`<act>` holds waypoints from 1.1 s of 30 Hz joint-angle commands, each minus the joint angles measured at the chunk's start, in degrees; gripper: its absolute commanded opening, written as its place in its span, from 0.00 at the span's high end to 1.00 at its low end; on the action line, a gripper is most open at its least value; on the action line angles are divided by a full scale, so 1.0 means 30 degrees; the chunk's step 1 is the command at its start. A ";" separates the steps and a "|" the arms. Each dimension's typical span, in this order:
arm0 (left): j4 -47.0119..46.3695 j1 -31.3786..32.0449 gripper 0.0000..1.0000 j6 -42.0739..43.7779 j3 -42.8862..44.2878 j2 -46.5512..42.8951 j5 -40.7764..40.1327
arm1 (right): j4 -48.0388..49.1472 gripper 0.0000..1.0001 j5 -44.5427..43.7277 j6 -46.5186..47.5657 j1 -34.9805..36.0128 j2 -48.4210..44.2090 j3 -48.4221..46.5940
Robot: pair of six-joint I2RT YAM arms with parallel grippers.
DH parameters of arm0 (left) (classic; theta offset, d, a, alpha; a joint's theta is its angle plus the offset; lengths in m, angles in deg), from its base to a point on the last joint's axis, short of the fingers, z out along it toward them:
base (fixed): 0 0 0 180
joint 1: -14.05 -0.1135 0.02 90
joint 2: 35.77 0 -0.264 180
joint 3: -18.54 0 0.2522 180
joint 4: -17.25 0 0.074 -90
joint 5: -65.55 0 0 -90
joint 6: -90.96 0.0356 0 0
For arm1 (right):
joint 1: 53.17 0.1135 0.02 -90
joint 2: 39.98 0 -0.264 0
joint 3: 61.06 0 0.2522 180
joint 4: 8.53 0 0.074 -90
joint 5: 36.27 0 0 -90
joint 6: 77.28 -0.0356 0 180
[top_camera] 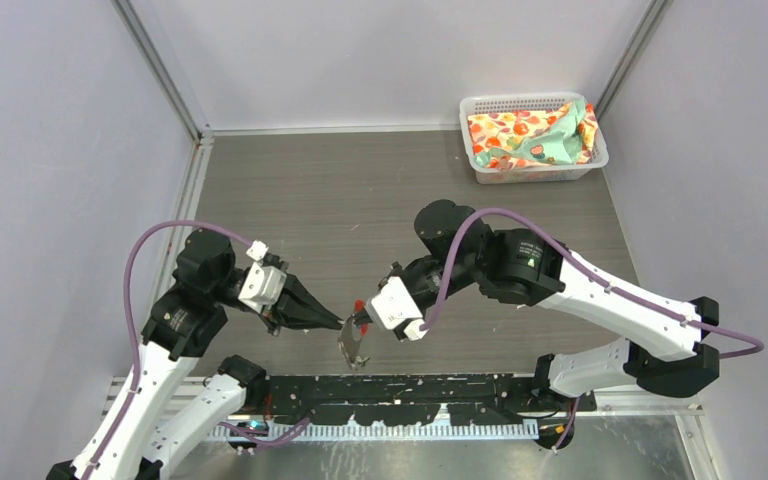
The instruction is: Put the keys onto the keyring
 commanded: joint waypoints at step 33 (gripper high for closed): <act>0.0566 0.0066 1.00 -0.0301 0.0456 0.0334 -0.1469 | 0.1097 0.99 0.0836 0.0086 0.0116 0.0199 -0.0379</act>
